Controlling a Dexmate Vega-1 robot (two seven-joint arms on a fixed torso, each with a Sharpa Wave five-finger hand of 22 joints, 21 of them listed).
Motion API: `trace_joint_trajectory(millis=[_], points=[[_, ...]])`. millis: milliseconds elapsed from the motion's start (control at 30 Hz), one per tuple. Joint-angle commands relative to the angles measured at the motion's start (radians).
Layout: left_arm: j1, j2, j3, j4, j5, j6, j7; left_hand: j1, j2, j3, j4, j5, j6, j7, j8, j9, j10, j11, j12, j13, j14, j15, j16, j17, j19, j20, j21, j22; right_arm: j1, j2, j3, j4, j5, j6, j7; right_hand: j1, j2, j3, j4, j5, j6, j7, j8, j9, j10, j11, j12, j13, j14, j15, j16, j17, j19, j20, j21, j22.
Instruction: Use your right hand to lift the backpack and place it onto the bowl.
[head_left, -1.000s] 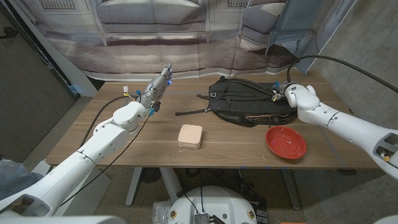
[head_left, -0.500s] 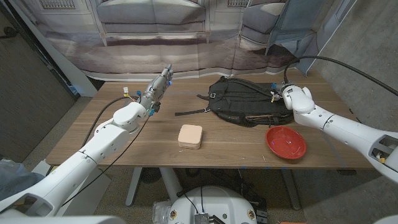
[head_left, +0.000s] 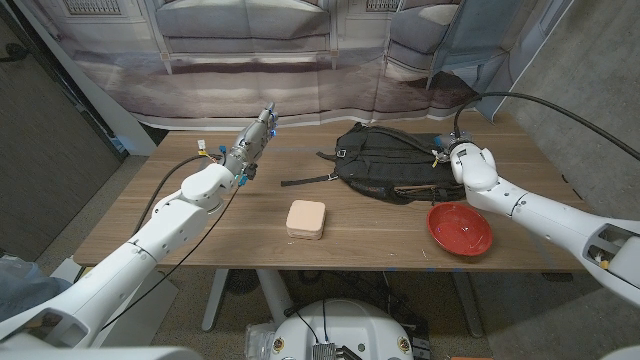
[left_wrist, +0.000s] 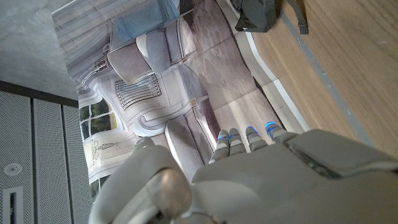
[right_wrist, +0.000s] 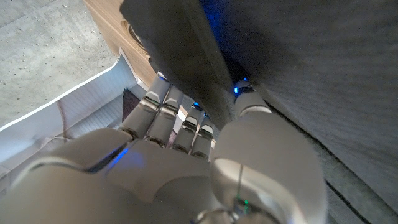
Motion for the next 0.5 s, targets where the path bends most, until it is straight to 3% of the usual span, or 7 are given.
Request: trace_joint_trajectory(millis=[33, 200, 300, 500], points=[[-0.016, -0.006, 0.009, 0.027, -0.006, -0.008, -0.023, 0.002, 0.009, -0.006, 0.005, 0.002, 0.006, 0.004, 0.001, 0.004, 0.001, 0.0, -0.002, 0.003, 0.002, 0.003, 0.001, 0.004, -0.007, 0.007, -0.002, 0.004, -0.035, 0.036, -0.008, 0.039, 0.035, -0.035, -0.145, 0.06, 0.008, -0.012, -0.001, 0.001, 0.231, -0.098, 0.037, 0.022, 0.226, -0.077, 0.042, 0.034, 0.035, -0.124, 0.102, 0.117, -0.019, -0.133, 0.086, 0.081], [-0.019, -0.005, 0.011, 0.029, -0.007, -0.006, -0.026, 0.002, 0.01, -0.007, 0.005, 0.002, 0.006, 0.004, 0.0, 0.004, 0.001, -0.001, -0.002, 0.003, 0.002, 0.002, 0.001, 0.004, -0.006, 0.007, -0.002, 0.004, -0.053, 0.051, -0.001, 0.055, 0.062, -0.049, -0.225, 0.112, 0.019, -0.017, 0.007, -0.007, 0.374, -0.095, 0.09, 0.042, 0.41, -0.073, 0.102, 0.087, 0.074, -0.127, 0.181, 0.228, -0.012, -0.146, 0.174, 0.128], [-0.022, -0.006, 0.013, 0.032, -0.007, -0.003, -0.028, 0.002, 0.01, -0.008, 0.005, 0.002, 0.006, 0.004, 0.0, 0.004, 0.001, 0.0, -0.002, 0.003, 0.003, 0.002, 0.001, 0.004, -0.006, 0.007, -0.002, 0.004, -0.065, 0.062, 0.003, 0.067, 0.076, -0.063, -0.28, 0.141, 0.025, -0.013, 0.013, -0.011, 0.477, -0.092, 0.148, 0.062, 0.515, -0.071, 0.131, 0.152, 0.121, -0.126, 0.191, 0.297, 0.0, -0.146, 0.262, 0.154], [-0.03, -0.008, 0.018, 0.037, -0.005, -0.002, -0.034, 0.002, 0.011, -0.01, 0.005, 0.002, 0.005, 0.004, 0.0, 0.004, 0.002, -0.002, -0.001, 0.003, 0.003, 0.001, 0.001, 0.004, -0.007, 0.008, -0.002, 0.004, -0.081, 0.067, 0.014, 0.064, 0.112, -0.075, -0.351, 0.174, 0.029, -0.019, 0.008, -0.012, 0.51, -0.088, 0.176, 0.073, 0.566, -0.069, 0.149, 0.198, 0.169, -0.131, 0.205, 0.312, 0.035, -0.147, 0.319, 0.161]])
